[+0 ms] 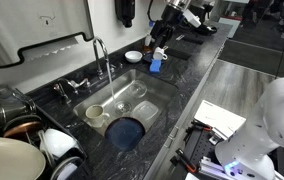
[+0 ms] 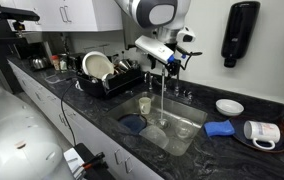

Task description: Close the tap

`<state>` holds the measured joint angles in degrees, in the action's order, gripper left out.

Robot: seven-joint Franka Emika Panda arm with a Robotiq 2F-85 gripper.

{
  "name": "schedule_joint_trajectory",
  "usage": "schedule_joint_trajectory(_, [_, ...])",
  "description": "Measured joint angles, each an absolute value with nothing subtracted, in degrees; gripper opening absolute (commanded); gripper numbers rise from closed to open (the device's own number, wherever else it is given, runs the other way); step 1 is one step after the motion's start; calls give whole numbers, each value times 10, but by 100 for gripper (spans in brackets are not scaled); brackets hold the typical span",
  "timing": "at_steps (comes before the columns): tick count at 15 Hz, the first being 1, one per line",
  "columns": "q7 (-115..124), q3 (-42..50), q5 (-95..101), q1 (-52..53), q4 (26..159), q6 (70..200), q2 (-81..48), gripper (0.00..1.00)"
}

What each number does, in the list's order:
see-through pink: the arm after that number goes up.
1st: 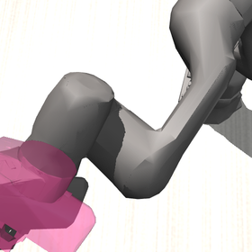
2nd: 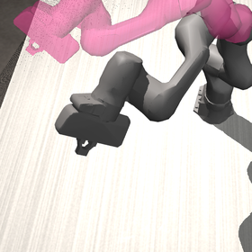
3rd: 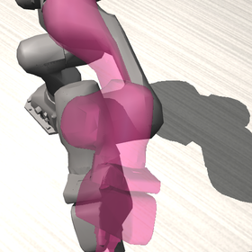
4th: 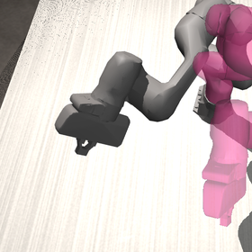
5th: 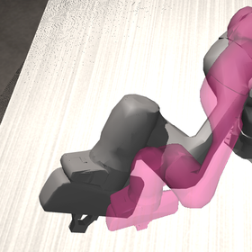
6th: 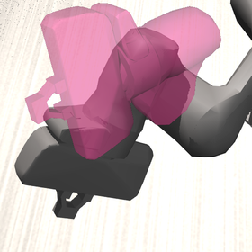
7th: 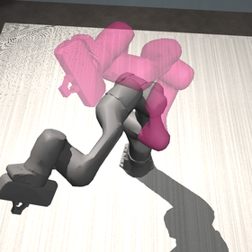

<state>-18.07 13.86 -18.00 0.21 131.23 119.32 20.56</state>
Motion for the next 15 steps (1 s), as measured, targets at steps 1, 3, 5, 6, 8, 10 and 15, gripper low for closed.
schedule_joint_trajectory(1, [-174, 129, -194, 4, 1320, 1209, 198, 74])
schedule_joint_trajectory(3, [-165, 112, -223, 12, 1333, 1243, 183, 71])
schedule_joint_trajectory(5, [-160, 100, -254, 21, 1343, 1281, 167, 56])
schedule_joint_trajectory(6, [-160, 95, -272, 24, 1347, 1305, 160, 50])
schedule_joint_trajectory(8, [-163, 88, -306, 34, 1353, 1358, 145, 36])
schedule_joint_trajectory(10, [-169, 83, -332, 42, 1356, 1406, 132, 47])
schedule_joint_trajectory(15, [-176, 80, -348, 46, 1356, 1446, 113, 29])
